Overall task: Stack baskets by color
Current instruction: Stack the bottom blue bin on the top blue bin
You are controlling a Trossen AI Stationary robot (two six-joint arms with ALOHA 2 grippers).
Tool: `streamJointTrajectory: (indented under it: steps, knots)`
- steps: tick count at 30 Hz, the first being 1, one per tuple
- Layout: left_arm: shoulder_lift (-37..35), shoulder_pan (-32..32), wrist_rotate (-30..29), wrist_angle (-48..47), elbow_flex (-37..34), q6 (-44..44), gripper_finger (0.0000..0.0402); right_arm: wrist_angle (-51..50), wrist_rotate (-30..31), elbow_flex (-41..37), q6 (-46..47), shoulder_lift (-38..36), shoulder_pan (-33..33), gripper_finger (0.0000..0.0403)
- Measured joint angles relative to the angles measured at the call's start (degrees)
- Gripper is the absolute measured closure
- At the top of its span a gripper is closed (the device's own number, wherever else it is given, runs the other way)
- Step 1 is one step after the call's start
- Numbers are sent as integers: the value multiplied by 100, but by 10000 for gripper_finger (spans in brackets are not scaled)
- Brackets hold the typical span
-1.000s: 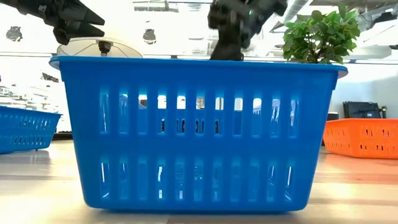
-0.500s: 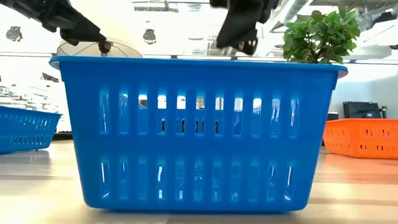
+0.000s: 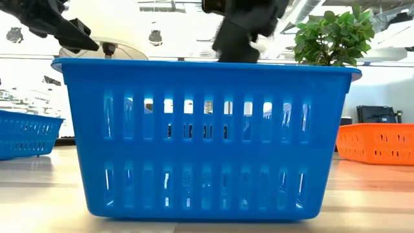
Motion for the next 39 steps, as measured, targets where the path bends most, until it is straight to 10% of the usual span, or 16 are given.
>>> streamJointTrajectory:
  steps: [17, 27, 39]
  knots:
    - [-1, 0, 78, 125, 0, -16, 200, 163, 20, 212, 33, 1114, 140, 154]
    - [0, 0, -3, 119, 0, 34, 200, 200, -9, 193, 4, 1103, 92, 374]
    - [-2, 0, -135, 154, 0, 41, 200, -1328, -344, 191, -870, -811, -521, 396]
